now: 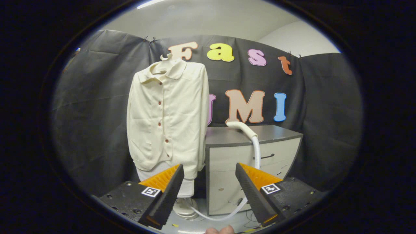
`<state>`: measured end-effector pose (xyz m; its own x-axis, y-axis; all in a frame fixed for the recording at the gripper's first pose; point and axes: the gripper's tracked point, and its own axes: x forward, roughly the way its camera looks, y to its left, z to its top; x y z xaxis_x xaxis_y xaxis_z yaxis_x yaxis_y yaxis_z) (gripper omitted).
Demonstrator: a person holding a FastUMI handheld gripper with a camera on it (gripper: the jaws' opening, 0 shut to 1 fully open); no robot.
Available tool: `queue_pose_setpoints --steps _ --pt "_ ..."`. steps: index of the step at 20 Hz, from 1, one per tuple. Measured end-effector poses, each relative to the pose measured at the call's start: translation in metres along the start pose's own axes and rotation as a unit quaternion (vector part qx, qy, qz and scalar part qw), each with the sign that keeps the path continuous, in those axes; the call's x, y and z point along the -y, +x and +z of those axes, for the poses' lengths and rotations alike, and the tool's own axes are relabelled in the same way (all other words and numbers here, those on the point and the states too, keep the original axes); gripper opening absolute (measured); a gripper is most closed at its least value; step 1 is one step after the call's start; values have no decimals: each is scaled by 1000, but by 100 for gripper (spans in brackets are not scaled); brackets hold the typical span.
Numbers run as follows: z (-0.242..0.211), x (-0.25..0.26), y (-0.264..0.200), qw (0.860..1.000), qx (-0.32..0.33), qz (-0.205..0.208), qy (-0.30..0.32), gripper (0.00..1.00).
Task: Iron the clothes twice with a garment steamer, once on the left side and once on the right side.
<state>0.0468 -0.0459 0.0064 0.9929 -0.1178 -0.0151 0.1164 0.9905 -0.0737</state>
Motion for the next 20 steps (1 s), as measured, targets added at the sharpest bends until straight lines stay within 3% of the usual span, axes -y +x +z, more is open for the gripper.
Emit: queue_pose_setpoints --steps 16,20 --pt "13 122 158 999 10 37 7 97" --pt "13 150 205 999 19 30 -2 97"
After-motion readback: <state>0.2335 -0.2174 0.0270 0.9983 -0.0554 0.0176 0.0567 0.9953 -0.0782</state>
